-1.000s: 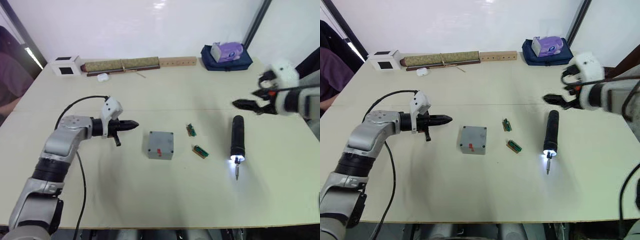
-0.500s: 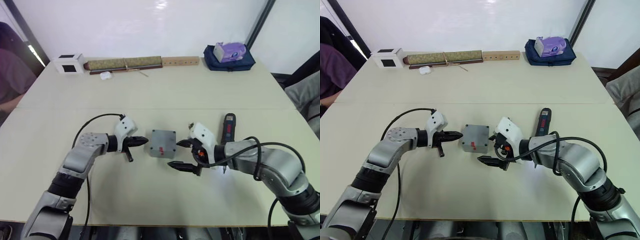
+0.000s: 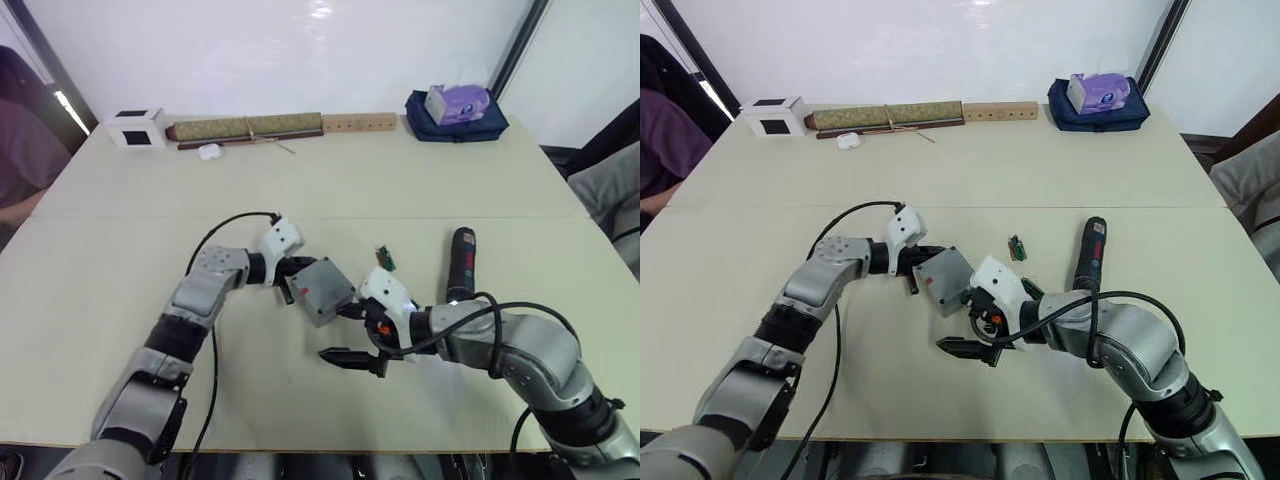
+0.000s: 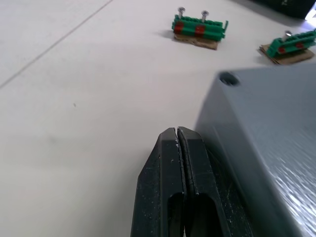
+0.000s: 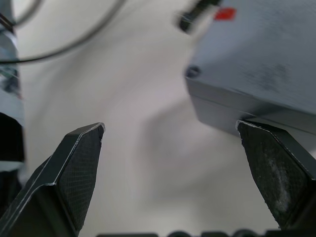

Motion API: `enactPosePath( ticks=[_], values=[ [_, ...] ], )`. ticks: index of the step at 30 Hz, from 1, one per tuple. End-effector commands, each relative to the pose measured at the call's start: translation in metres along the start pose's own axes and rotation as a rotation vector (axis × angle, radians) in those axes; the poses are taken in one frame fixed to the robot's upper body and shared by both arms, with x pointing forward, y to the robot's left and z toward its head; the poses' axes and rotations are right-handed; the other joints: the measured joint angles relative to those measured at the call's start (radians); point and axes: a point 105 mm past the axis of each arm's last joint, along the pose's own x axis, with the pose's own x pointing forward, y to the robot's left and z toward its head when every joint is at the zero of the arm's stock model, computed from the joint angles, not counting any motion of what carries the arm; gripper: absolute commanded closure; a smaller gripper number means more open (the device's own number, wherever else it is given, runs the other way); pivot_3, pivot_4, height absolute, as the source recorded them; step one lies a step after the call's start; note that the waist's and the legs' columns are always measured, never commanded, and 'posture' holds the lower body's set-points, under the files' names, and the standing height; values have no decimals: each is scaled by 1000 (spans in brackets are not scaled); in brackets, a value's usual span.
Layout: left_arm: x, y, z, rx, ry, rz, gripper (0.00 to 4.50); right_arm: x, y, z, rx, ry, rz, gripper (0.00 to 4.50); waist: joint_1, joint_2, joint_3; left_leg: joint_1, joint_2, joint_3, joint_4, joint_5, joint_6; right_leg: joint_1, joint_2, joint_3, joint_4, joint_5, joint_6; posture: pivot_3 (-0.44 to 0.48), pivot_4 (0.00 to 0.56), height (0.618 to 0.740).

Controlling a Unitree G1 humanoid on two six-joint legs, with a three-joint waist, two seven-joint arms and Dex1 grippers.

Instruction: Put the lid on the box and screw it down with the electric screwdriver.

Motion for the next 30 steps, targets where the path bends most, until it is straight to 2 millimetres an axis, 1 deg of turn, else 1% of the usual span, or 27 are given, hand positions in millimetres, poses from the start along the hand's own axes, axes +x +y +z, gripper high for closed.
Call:
enactPosePath(
  ticks=[1,2,4,7,10,13,14,16,19,23,26,30],
  values=[
    [-23,28,-3,43,23,121,4500,-19,-13,8,-79,-4,-100,63,2,0,0,0,0,0,0,0,0,0,0,0,0,0,0,0,150,740],
    [-29,31,-6,42,35,141,4500,-23,-16,8,-92,4,-116,63,2,0,0,0,0,0,0,0,0,0,0,0,0,0,0,0,150,740],
    [-44,33,-17,40,75,157,4500,-31,-23,12,-105,0,-141,63,0,0,0,0,0,0,0,0,0,0,0,0,0,0,0,0,150,740],
    [-56,25,-27,24,113,132,4500,-35,-33,12,-127,6,-177,63,1,0,0,0,1,0,0,0,0,0,0,0,0,0,0,0,150,740],
    [-62,6,-31,-9,126,77,4500,-32,-44,8,-155,22,-212,63,4,0,0,0,1,0,0,0,0,0,-1,0,1,0,0,0,150,740],
    [-64,-25,-28,-60,120,-13,4500,-25,-49,7,-159,14,-208,63,3,0,0,0,1,0,1,0,0,1,-2,0,1,0,0,0,150,740],
    [-62,-34,-28,-69,122,-41,4500,-23,-49,6,-159,12,-203,63,3,0,0,0,1,0,1,0,0,1,-2,1,1,0,0,0,150,740],
    [-51,-41,-29,-75,115,-52,4500,-18,-44,3,-164,17,-174,63,7,0,0,0,2,0,1,0,0,0,-2,0,1,0,0,0,150,740],
    [-39,-39,-26,-67,94,-41,4500,-13,-35,1,-163,16,-136,63,8,0,0,0,1,0,5,0,0,1,-1,0,4,0,0,0,150,740],
    [-25,-25,-15,-43,59,4,4500,-9,-26,0,-153,7,-115,63,6,0,0,0,0,-1,11,0,1,2,-1,0,7,0,0,0,150,740],
    [-21,-23,-12,-29,54,-7,4500,-9,-24,0,-141,0,-127,63,2,0,0,0,0,-1,12,0,1,3,0,0,8,0,0,0,150,740],
    [-22,-24,-13,-31,57,-20,4500,-10,-26,-1,-125,-8,-157,63,2,0,0,0,1,-1,11,0,1,2,1,0,8,0,0,0,150,740]
  ],
)
